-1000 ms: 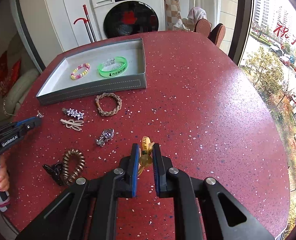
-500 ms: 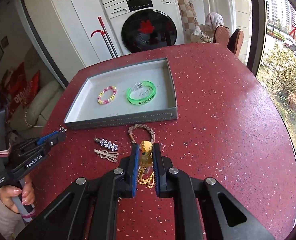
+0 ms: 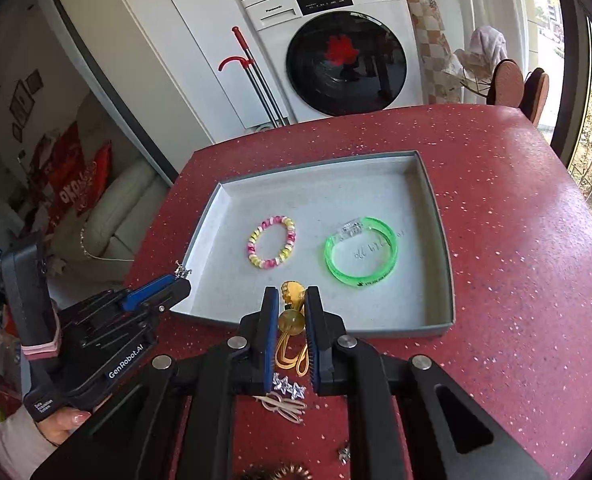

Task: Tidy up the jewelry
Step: 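Lower the heart pendant into the tray and open the left tool while the right tool releases the cord bracelet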

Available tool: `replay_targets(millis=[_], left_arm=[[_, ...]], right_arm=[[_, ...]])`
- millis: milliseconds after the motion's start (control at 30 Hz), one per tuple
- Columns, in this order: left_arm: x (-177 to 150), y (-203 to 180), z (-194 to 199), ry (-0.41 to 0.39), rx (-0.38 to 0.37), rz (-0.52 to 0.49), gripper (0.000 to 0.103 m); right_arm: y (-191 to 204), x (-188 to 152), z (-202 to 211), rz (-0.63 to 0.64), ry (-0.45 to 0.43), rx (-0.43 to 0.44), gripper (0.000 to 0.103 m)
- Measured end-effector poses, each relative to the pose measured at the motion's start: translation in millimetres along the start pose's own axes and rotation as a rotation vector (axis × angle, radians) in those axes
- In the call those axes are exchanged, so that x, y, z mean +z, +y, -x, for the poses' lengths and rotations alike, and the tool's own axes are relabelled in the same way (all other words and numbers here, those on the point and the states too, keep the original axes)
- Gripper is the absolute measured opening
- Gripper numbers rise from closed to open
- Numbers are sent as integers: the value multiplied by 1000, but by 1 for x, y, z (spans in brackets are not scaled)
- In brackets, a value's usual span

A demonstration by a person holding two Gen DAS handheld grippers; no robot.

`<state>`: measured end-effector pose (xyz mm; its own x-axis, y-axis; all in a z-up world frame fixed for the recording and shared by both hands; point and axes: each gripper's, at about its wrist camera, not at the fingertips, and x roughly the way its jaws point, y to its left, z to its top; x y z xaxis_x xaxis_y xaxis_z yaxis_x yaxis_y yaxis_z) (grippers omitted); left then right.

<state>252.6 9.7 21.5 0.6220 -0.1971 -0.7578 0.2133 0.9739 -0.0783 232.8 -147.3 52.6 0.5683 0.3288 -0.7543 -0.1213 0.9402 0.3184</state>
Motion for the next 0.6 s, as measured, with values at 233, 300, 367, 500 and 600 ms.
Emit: replay_targets(millis=[233,300,367,500,600], left_arm=[[19,3,-38,54,13,-11,35],[20,2,-50,84,4,-17,35],[22,-1,-61,106,11,-38,35],[22,-4,-82,149,20,-62,35],[22,-4,-93,162,46,-71,35]], right_arm=[[-5,12,-65,-26,91,24,14],[-11,11,-82,-49,126,30,14],[-18,10,-94,-74,150,29,14],[-33,10,-107,-84,159,-9,14],[-39,14,-111,-64,149,-69,14]])
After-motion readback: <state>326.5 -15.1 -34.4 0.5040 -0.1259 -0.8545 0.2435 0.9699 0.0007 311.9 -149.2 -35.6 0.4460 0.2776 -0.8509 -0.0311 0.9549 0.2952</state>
